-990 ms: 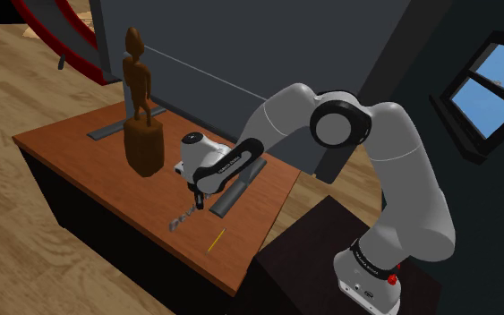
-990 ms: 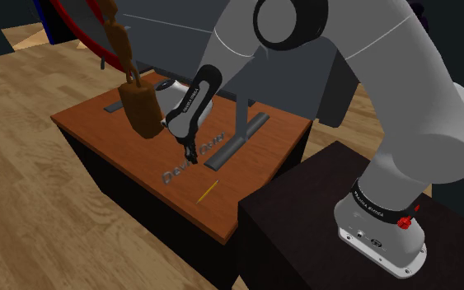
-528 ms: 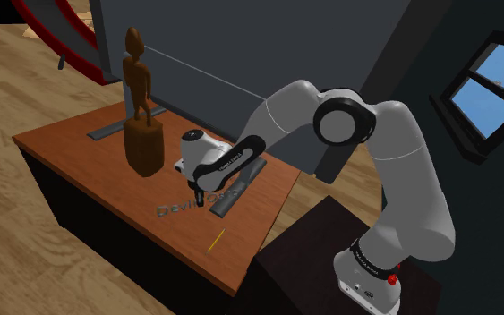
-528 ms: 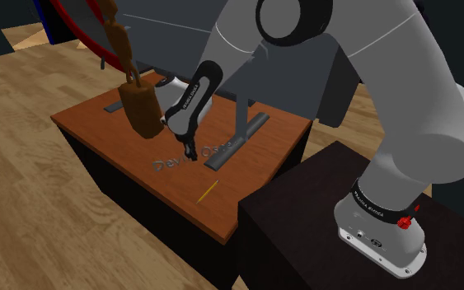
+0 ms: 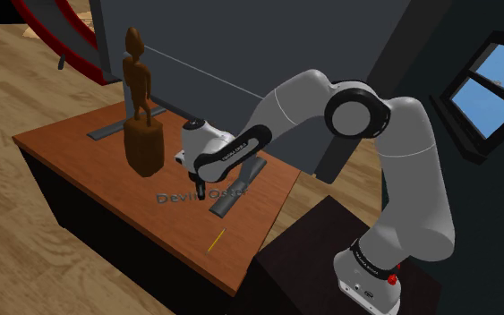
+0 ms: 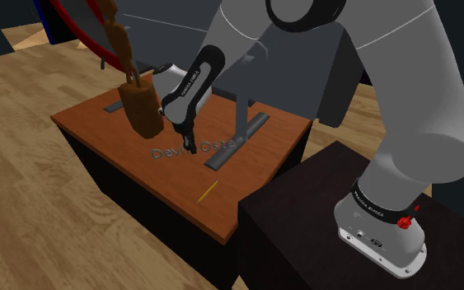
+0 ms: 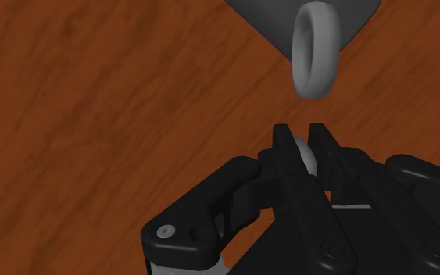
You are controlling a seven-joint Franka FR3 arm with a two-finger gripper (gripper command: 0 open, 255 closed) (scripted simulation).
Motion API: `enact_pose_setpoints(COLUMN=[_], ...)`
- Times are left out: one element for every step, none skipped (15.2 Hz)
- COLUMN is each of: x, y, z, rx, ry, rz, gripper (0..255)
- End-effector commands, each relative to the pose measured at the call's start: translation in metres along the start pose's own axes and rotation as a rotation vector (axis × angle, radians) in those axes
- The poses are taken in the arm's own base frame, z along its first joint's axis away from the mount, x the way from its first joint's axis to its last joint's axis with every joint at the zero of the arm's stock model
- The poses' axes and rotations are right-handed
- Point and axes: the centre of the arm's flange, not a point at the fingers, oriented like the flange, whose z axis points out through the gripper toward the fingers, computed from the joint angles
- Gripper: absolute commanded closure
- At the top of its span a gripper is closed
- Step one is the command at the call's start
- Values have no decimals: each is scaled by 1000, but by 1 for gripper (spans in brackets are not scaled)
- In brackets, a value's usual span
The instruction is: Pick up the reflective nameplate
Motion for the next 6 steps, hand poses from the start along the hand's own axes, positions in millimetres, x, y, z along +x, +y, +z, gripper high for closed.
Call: enact_pose_setpoints(x=[-1, -2, -3, -3, -4, -3], y=[0, 0, 0, 0, 0, 0], z=[-11, -16, -21, -27, -27, -27], rx=[0, 0, 0, 0, 0, 0], ry=[0, 0, 0, 0, 0, 0], rz=[0, 0, 0, 0, 0, 0], gripper=[255, 255, 255, 255, 255, 255])
